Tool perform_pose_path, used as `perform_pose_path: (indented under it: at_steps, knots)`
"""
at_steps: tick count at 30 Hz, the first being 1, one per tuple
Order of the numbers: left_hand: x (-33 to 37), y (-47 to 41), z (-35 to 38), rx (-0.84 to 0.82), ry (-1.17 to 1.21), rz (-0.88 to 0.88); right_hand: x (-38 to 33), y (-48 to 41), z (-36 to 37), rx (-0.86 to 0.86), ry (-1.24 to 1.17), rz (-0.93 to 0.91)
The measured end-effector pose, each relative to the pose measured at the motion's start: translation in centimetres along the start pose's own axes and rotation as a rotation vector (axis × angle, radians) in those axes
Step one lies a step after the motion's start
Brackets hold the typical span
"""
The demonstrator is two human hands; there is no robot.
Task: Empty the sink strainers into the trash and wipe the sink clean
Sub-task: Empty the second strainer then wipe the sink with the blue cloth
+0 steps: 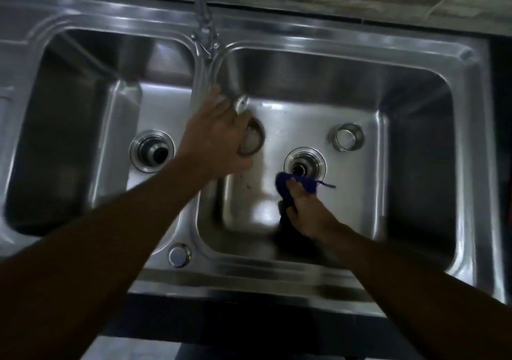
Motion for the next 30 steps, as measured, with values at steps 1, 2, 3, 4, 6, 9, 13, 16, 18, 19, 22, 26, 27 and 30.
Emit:
perform_pose_path:
  at_steps: [1,2,3,4,6,9,13,16,18,19,22,26,27,30]
  knots:
    - [-1.4,-0.6,0.0,0.015,0.011,0.003,-0.9,-0.7,1.4,-0.063,0.028,-0.085]
    - [-2.5,-1.0,0.5,0.004,0.038,-0.001,-1.7,-1.4,2.6,-0.11,0.074,-0.162]
    - [-3.2,-1.1,1.1,-0.018,0.062,-0.007,-2.3,-2.7,3.4,-0.126,0.143,-0.222]
    - [-3.6,-1.0,1.8,-0.041,0.086,-0.013,-2.8,-4.3,3.8,-0.105,0.224,-0.252]
    - [-3.6,-0.7,3.3,-0.087,0.18,-0.041,-3.6,-7.8,3.4,-0.01,0.342,-0.235]
    - [-4.2,-0.6,4.8,-0.087,0.378,-0.163,-5.5,-11.2,3.2,0.081,0.397,-0.271]
    - [-4.3,-1.0,4.5,0.052,0.37,-0.128,-6.8,-9.9,6.8,0.027,0.582,-0.499]
    - [-3.8,-0.9,4.2,0.139,0.31,-0.085,-3.6,-5.7,9.3,-0.239,0.753,-0.713]
    - [-3.4,-1.0,4.2,0.154,0.254,-0.04,0.4,-2.7,8.2,-0.313,0.826,-0.815]
    - [-3.2,-1.0,4.2,0.158,0.234,-0.025,2.5,-1.6,6.9,-0.311,0.871,-0.82]
    - [-3.0,-1.1,4.2,0.161,0.222,0.006,8.1,0.4,2.2,-0.298,0.946,-0.795]
    - [-3.1,-1.2,4.4,0.124,0.218,0.007,10.2,0.9,0.2,-0.205,0.931,-0.762]
    - [-3.1,-1.2,4.5,0.105,0.217,0.002,9.7,0.5,0.6,-0.167,0.917,-0.754]
    - [-3.1,-1.3,4.5,0.085,0.224,0.002,6.2,-1.4,2.1,-0.058,0.847,-0.738]
Point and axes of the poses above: each hand's wrist, its own y-axis away from the middle knuckle, its own z-axis out of the palm, x = y × z, the point moved 8 cm from there along -y, towards the middle knuckle, and after that the axes turned 14 degrees about -y, right-handed, at the moved point
